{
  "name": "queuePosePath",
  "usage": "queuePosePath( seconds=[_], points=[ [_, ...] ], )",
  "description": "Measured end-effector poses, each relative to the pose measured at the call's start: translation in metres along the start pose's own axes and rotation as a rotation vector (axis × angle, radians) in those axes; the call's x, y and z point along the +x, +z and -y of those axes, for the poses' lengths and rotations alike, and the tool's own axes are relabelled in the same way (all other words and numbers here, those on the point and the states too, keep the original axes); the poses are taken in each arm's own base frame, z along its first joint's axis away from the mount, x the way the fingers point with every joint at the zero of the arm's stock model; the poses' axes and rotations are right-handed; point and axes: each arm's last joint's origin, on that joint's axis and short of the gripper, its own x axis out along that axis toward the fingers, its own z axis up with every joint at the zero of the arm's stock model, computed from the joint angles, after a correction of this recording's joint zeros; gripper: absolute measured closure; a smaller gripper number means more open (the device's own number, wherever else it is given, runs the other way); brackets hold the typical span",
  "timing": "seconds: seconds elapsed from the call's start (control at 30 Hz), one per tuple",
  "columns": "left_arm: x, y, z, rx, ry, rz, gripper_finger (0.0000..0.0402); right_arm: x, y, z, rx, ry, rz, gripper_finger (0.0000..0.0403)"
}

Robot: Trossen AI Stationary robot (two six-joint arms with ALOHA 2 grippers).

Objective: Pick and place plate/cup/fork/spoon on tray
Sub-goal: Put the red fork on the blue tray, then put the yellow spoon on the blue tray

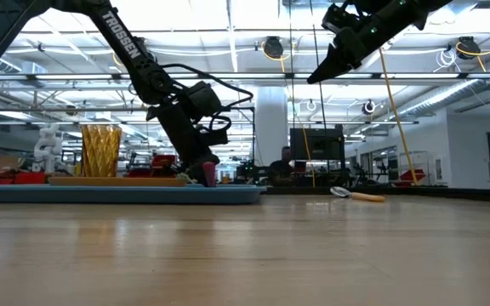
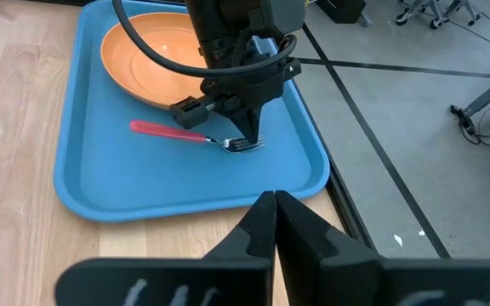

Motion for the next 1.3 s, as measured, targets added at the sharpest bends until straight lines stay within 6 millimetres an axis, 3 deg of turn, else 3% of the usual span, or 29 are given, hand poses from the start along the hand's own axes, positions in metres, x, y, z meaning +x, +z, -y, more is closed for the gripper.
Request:
queuePosePath(
  seconds=[0.17, 0.6, 0.97, 1.13, 1.3],
  points=[
    [-0.006, 0.004, 0.0, 0.003, 0.003, 0.021, 0.0394, 0.0, 0.0, 0.0, 0.0, 0.0, 0.0, 0.0403],
    [-0.054, 0.028, 0.007, 0.008, 0.008, 0.126, 0.0386, 0.0, -0.001, 0.0, 0.015, 0.004, -0.013, 0.0403],
    [-0.117, 0.038, 0.018, -0.018, -0.024, 0.171, 0.0385, 0.0, -0.008, -0.002, 0.199, 0.006, -0.09, 0.0403],
    [-0.149, 0.04, 0.029, -0.021, -0.054, 0.199, 0.0385, 0.0, -0.017, -0.001, 0.321, -0.11, -0.195, 0.0395],
    [-0.168, 0.04, 0.044, 0.006, -0.09, 0.214, 0.0385, 0.007, -0.034, -0.001, 0.404, -0.291, -0.368, 0.0368]
  ],
)
